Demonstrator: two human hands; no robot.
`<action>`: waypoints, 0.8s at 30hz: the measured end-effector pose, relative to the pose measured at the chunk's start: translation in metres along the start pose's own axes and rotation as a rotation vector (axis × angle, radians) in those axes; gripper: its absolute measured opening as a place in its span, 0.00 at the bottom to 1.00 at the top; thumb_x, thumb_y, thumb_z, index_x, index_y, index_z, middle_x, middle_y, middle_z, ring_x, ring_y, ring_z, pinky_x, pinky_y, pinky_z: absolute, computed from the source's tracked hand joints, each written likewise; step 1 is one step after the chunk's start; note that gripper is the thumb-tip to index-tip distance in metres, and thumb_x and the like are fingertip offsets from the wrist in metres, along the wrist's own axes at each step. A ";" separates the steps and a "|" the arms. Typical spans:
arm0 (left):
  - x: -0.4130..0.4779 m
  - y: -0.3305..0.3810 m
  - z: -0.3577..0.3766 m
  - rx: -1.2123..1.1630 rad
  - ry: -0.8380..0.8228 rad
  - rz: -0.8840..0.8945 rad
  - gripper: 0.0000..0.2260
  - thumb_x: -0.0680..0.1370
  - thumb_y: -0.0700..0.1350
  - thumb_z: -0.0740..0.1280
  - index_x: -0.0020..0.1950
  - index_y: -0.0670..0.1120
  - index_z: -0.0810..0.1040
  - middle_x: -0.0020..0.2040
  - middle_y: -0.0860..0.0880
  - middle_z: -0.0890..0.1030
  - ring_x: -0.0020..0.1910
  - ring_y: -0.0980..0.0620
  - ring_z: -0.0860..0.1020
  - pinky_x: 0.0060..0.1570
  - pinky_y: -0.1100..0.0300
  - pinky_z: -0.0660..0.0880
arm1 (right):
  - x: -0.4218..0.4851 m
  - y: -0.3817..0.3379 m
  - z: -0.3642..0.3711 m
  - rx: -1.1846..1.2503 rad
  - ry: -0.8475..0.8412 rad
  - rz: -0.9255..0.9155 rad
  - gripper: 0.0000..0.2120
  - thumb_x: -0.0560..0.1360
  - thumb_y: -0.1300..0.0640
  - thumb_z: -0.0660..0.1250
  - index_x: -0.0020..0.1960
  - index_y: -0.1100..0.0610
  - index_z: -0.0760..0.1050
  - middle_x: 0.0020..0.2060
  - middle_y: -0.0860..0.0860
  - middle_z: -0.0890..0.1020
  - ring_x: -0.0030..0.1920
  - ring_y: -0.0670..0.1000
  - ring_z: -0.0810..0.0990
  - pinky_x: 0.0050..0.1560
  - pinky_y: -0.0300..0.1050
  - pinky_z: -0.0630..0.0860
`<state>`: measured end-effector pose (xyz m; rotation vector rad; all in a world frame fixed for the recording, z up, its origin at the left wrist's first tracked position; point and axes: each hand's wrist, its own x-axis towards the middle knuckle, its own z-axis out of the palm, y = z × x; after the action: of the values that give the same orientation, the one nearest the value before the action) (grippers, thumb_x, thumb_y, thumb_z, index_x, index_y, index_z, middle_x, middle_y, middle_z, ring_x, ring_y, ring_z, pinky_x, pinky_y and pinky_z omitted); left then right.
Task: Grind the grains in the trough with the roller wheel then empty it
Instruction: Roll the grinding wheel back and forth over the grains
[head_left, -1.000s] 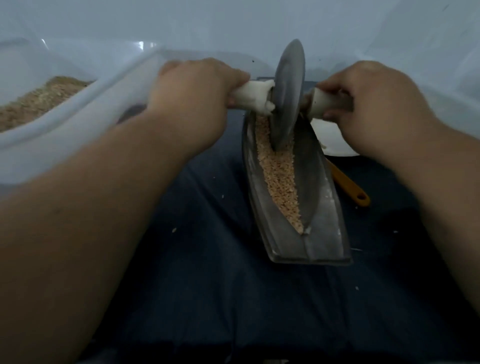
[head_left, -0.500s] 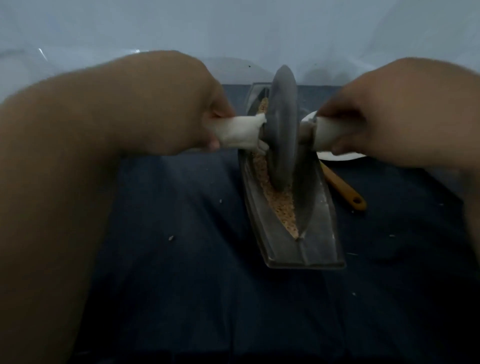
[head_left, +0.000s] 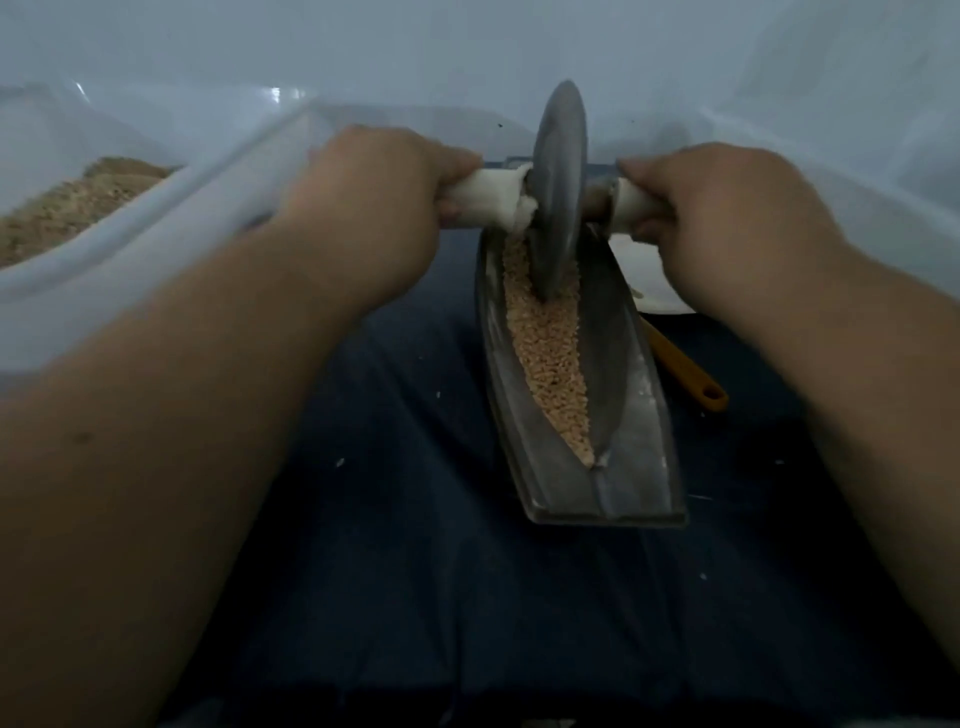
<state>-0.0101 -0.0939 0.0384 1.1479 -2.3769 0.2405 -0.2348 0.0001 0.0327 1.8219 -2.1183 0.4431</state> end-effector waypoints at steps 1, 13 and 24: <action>0.002 0.000 0.008 0.034 0.031 -0.019 0.21 0.80 0.42 0.61 0.72 0.56 0.70 0.69 0.48 0.74 0.71 0.45 0.68 0.74 0.46 0.53 | 0.003 0.000 0.005 0.050 0.061 -0.004 0.25 0.76 0.66 0.65 0.72 0.53 0.70 0.63 0.58 0.77 0.63 0.60 0.73 0.63 0.50 0.68; 0.003 0.007 -0.028 0.285 -0.046 0.230 0.16 0.75 0.49 0.68 0.62 0.57 0.79 0.50 0.45 0.82 0.48 0.41 0.78 0.47 0.50 0.73 | -0.001 0.012 -0.031 -0.114 -0.209 -0.152 0.16 0.72 0.48 0.72 0.58 0.47 0.79 0.37 0.47 0.75 0.38 0.50 0.71 0.37 0.46 0.65; -0.013 0.009 -0.028 0.140 -0.060 0.137 0.19 0.77 0.47 0.67 0.68 0.58 0.74 0.61 0.45 0.80 0.59 0.41 0.76 0.57 0.49 0.70 | -0.015 0.009 -0.028 -0.068 -0.163 -0.126 0.22 0.74 0.50 0.70 0.67 0.43 0.74 0.42 0.48 0.78 0.42 0.51 0.74 0.40 0.45 0.64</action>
<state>-0.0006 -0.0695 0.0566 1.0682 -2.5287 0.4304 -0.2410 0.0272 0.0513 1.9989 -2.0771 0.1951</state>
